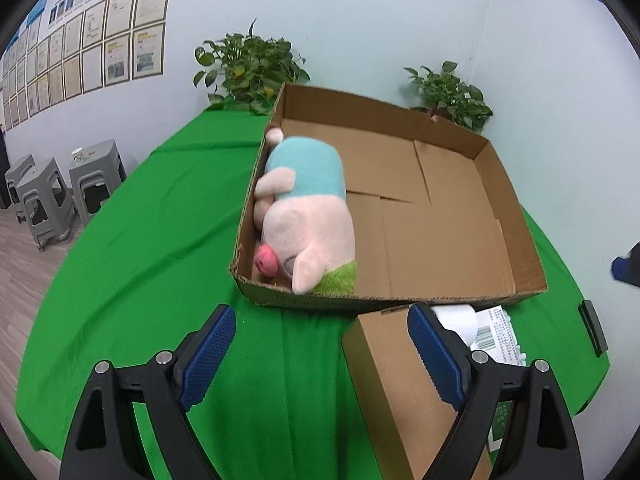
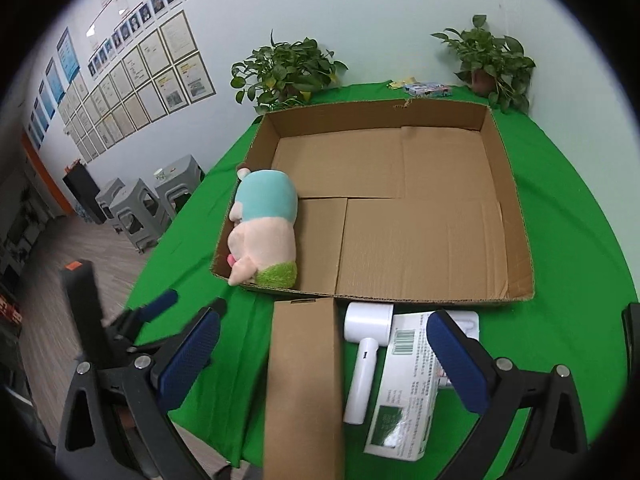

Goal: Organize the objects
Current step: 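Reach the left gripper to the long brown box and grasp it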

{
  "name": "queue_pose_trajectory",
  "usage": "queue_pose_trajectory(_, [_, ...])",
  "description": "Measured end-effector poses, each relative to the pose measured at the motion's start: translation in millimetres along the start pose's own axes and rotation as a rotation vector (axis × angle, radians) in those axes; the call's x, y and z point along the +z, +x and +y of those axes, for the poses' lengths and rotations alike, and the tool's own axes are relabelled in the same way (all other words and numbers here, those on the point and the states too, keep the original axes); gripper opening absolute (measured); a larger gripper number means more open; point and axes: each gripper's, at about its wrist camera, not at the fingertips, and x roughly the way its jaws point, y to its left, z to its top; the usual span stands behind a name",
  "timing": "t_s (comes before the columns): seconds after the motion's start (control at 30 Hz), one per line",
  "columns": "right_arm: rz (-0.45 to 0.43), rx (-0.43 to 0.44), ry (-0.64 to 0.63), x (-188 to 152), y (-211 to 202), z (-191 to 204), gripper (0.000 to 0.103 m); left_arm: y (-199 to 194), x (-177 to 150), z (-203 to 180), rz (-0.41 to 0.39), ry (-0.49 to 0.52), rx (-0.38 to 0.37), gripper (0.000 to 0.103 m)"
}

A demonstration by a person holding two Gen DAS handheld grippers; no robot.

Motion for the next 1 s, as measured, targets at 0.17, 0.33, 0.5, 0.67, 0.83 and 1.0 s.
queue_pose_trajectory(0.17, [0.011,0.009,0.0,4.2,-0.3,8.0,0.103,9.6,-4.7,3.9,0.018,-0.007,-0.008,0.088])
queue_pose_trajectory(0.33, [0.016,0.035,-0.003,5.1,-0.4,11.8,0.103,18.5,-8.2,7.2,0.033,-0.011,-0.012,0.088])
queue_pose_trajectory(0.5, [0.019,0.024,0.001,7.6,2.3,13.0,0.103,23.2,-8.6,7.9,0.037,-0.007,-0.017,0.088])
queue_pose_trajectory(0.67, [0.034,0.018,-0.005,6.6,5.3,13.2,0.103,24.3,-8.6,7.6,0.036,-0.006,-0.021,0.088])
queue_pose_trajectory(0.83, [0.023,0.034,-0.012,3.3,0.2,15.0,0.103,24.5,-9.8,6.3,0.037,0.001,-0.025,0.088])
queue_pose_trajectory(1.0, [0.049,0.04,-0.039,-2.5,6.8,18.4,0.103,19.4,-10.8,4.4,0.032,0.004,-0.036,0.088])
